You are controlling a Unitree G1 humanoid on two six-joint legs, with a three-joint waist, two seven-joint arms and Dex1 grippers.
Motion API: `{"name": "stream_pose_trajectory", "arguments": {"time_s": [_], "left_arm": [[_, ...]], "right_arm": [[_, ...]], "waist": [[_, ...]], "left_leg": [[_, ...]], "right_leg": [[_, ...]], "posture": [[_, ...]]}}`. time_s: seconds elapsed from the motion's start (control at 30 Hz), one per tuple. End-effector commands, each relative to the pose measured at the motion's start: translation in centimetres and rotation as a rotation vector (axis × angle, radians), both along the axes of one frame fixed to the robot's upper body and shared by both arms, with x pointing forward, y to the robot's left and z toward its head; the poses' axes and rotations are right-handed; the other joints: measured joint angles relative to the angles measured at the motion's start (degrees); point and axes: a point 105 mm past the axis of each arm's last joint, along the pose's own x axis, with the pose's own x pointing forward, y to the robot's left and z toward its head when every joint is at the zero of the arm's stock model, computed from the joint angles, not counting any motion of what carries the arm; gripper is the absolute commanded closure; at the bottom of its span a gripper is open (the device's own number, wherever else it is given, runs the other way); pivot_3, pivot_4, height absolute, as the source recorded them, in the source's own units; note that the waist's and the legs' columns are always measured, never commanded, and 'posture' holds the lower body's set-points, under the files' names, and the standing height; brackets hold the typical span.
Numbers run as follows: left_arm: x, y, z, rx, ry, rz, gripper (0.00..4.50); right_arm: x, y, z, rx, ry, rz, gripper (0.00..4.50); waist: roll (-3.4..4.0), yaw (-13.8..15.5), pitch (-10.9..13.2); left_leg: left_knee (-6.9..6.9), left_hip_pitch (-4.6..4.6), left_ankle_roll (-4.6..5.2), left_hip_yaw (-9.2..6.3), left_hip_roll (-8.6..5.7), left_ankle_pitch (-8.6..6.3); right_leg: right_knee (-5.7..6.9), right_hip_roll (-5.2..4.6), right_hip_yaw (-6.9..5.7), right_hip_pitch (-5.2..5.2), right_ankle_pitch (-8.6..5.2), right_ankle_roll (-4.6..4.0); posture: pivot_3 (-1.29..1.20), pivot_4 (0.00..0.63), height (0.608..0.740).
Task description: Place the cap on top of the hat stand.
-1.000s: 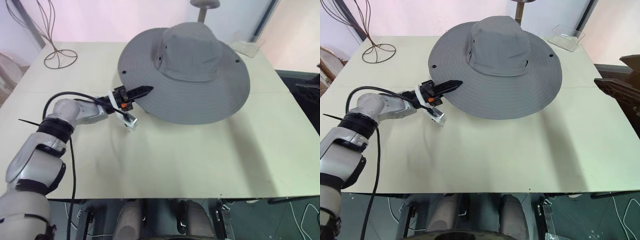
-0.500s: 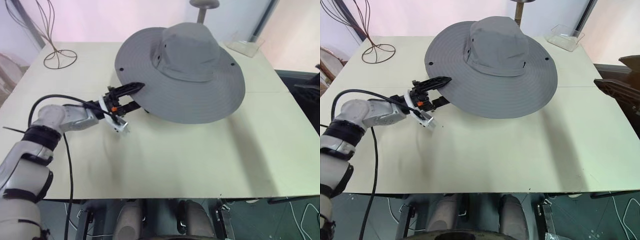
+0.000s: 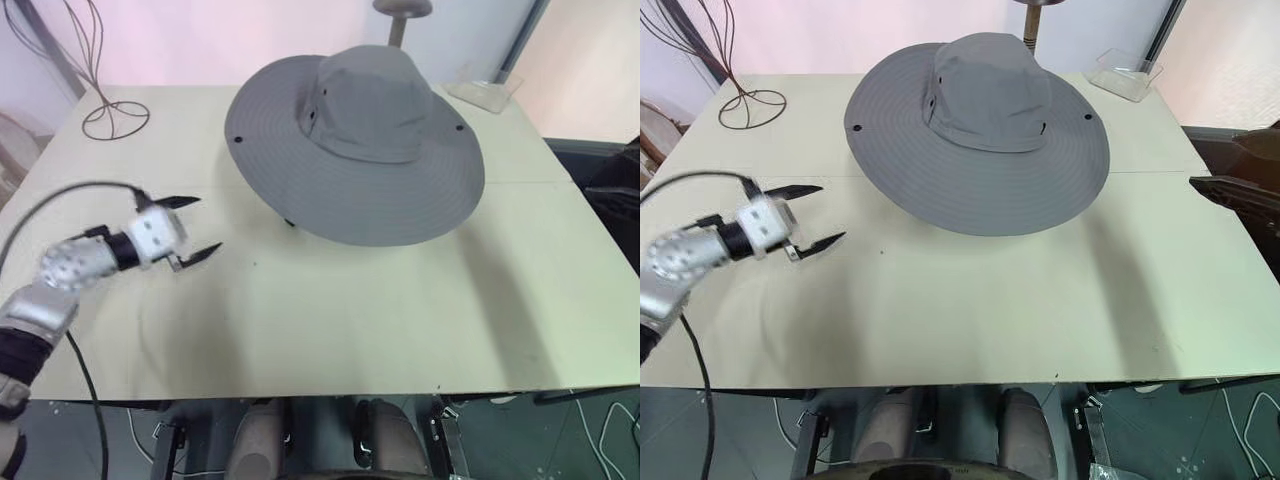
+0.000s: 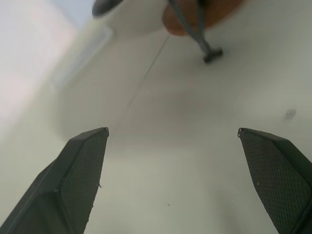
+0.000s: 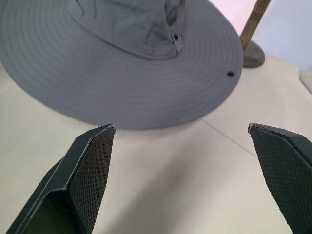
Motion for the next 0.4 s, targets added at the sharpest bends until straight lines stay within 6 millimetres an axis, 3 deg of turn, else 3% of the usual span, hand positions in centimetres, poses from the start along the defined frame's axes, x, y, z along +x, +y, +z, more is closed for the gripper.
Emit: {"name": "stream_pose_trajectory", "arguments": {"time_s": [0.03,0.23,0.4], "left_arm": [[-2.5,-0.4,6.1,-0.206,0.175,-0.171,0.04],[-4.7,-0.1,13.7,-0.277,0.205,-0.340,0.04],[-3.8,-0.3,15.7,-0.213,0.128,-0.332,0.04]], "right_arm": [[-0.2,0.0,1.3,-0.025,-0.007,0.033,0.00],[0.4,0.0,2.4,-0.007,0.010,0.067,0.00],[1.0,0.2,2.1,-0.018,0.018,0.086,0.00]], "waist": [[0.01,-0.3,0.0],[0.08,-0.3,0.0],[0.07,-0.2,0.0]], "left_leg": [[0.00,0.00,0.00,0.01,0.01,0.00],[-0.02,0.05,-0.02,0.07,0.01,0.01],[-0.01,0.04,-0.02,0.07,0.01,0.01]], "right_leg": [[-0.02,0.04,0.01,0.00,0.00,0.00],[-0.01,0.09,0.01,0.00,-0.01,0.01],[-0.03,0.10,0.02,0.01,-0.01,0.01]], "posture": [[0.00,0.150,0.740],[0.00,0.150,0.740],[0.00,0.150,0.740]]}}
